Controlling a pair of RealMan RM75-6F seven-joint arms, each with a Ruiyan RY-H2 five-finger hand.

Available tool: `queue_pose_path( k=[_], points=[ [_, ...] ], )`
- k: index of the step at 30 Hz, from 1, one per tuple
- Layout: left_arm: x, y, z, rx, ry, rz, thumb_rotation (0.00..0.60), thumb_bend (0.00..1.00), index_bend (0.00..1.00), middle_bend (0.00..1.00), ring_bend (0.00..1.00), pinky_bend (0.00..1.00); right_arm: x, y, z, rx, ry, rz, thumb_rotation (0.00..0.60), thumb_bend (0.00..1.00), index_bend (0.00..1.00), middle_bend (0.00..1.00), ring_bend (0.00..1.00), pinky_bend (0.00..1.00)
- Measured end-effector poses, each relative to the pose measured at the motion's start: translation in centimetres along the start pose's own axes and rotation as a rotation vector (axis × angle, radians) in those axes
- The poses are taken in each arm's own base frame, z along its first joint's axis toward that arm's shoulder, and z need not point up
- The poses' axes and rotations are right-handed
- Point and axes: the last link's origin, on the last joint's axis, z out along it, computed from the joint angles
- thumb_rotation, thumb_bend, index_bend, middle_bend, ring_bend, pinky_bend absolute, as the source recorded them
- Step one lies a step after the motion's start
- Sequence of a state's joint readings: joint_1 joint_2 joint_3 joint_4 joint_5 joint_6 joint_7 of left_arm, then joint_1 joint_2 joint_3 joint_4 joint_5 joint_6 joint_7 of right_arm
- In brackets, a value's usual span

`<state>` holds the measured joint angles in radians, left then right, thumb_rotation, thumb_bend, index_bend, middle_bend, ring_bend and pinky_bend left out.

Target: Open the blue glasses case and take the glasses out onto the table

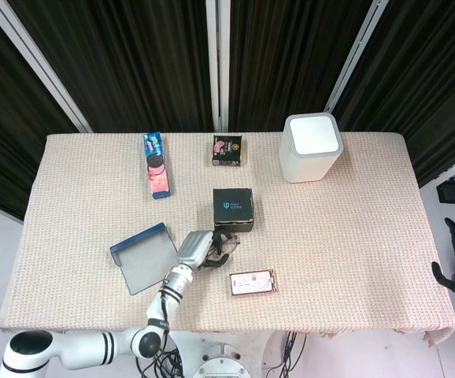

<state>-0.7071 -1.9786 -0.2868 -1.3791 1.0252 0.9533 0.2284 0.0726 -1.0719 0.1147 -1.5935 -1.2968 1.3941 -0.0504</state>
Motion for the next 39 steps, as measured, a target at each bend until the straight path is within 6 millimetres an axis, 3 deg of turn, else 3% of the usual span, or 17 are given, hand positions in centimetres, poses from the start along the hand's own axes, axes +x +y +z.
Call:
queue_pose_path(
  k=[4,13,22,32,39],
  points=[
    [0.3,0.0,-0.4,-0.012,-0.016,0.024,0.600,0.31,0.11,0.13,0.10,0.21,0.1,0.0,0.0,0.000,0.001,0.000,0.600,0.29,0.00,0.00,0.00,0.00],
    [1.9,1.0,-2.4,-0.059,0.023,0.077,0.600,0.30,0.12,0.15,0.09,0.22,0.0,-0.8,0.1,0.020,-0.003,-0.007,0.600,0.29,0.00,0.00,0.00,0.00],
    [7.1,0.7,-7.4,-0.059,0.138,0.238,0.600,0.30,0.25,0.19,0.11,0.20,-0.2,-1.6,0.1,0.038,-0.007,-0.016,0.600,0.29,0.00,0.00,0.00,0.00],
    [16.8,-4.0,-15.7,0.057,0.417,0.593,0.600,0.23,0.22,0.15,0.08,0.13,-0.3,-2.2,0.0,0.054,0.011,-0.019,0.600,0.29,0.00,0.00,0.00,0.00],
    [19.5,-9.6,-20.4,0.136,0.449,0.674,0.600,0.21,0.12,0.08,0.00,0.03,-0.4,-3.1,-0.4,0.101,0.032,-0.031,0.600,0.26,0.00,0.00,0.00,0.00]
  ],
)
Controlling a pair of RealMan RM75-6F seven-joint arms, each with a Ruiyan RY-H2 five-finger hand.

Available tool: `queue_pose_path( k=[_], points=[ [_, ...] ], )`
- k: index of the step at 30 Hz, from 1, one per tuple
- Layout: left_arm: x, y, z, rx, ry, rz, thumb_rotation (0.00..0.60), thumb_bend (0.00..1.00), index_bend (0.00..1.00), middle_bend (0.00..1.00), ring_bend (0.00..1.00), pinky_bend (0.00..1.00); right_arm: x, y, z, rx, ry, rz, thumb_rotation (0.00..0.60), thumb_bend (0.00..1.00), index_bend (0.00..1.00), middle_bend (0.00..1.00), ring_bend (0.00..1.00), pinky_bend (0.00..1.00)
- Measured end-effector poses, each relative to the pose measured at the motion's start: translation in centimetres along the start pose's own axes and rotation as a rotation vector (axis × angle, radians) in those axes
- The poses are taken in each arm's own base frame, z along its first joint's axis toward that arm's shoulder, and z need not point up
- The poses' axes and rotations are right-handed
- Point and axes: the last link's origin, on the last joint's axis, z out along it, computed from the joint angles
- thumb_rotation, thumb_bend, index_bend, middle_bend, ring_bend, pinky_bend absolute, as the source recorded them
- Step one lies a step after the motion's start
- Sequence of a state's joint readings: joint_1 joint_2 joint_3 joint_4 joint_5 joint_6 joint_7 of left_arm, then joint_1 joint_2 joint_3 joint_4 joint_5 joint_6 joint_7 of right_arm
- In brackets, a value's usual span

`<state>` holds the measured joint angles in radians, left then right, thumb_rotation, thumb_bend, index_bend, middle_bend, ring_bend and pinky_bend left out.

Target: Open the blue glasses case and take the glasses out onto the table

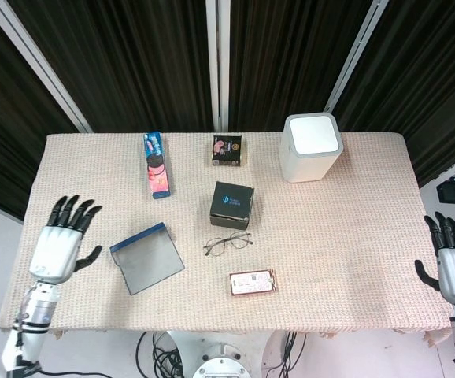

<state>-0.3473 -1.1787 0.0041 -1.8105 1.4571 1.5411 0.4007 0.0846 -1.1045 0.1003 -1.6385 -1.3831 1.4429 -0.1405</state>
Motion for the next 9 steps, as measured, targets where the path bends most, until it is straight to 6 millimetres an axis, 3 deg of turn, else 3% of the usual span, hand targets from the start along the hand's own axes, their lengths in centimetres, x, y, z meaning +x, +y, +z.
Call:
queue_pose_path(
  k=[5,9],
  points=[
    [-0.1,-5.5,-3.3,0.031,-0.019,0.163,0.600,0.19,0.07,0.01,0.00,0.02,-0.1,-0.9,-0.7,0.029,0.006,-0.012,0.600,0.25,0.00,0.00,0.00,0.00],
    [0.0,-8.1,-5.3,0.088,-0.060,0.189,0.600,0.18,0.05,0.00,0.00,0.01,-0.6,-1.2,-1.0,0.031,0.004,-0.010,0.600,0.25,0.00,0.00,0.00,0.00]
  ],
)
